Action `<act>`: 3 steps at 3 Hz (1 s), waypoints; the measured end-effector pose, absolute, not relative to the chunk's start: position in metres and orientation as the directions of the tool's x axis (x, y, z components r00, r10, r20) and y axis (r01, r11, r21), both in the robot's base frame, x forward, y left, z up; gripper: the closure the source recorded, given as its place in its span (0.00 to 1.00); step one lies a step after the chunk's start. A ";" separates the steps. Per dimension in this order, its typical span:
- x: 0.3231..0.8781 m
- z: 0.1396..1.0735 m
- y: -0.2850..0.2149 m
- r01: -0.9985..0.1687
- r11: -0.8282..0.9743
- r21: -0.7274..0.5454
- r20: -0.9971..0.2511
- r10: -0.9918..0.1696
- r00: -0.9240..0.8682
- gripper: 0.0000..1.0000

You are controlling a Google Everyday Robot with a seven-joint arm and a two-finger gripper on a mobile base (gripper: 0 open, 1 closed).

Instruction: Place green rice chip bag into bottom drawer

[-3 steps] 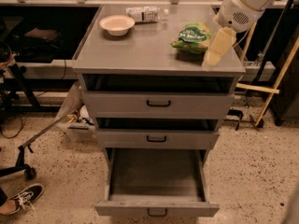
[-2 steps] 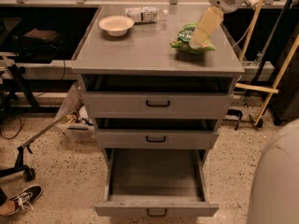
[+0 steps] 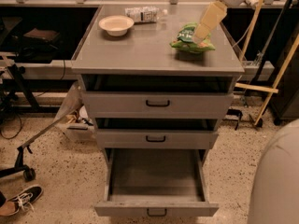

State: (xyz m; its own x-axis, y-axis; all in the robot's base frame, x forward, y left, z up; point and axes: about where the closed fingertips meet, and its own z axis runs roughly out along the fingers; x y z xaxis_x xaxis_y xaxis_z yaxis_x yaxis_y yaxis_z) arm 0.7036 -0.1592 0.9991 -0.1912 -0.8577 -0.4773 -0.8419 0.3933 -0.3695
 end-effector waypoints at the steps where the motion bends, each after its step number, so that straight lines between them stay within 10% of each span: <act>1: 0.741 1.002 -0.168 -0.778 0.473 -0.414 -0.503 -0.831 -0.238 0.00; 3: 0.838 0.981 -0.182 -0.615 0.601 -0.511 -0.467 -0.795 -0.388 0.00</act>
Offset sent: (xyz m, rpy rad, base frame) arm 0.2104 -0.0530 0.0606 -0.0242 -0.2829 -0.4647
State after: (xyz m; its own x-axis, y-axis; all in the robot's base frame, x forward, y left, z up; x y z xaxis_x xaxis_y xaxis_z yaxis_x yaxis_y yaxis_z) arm 0.8379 -0.1818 0.9814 -0.3883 -0.7946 -0.4667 -0.6148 0.6006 -0.5111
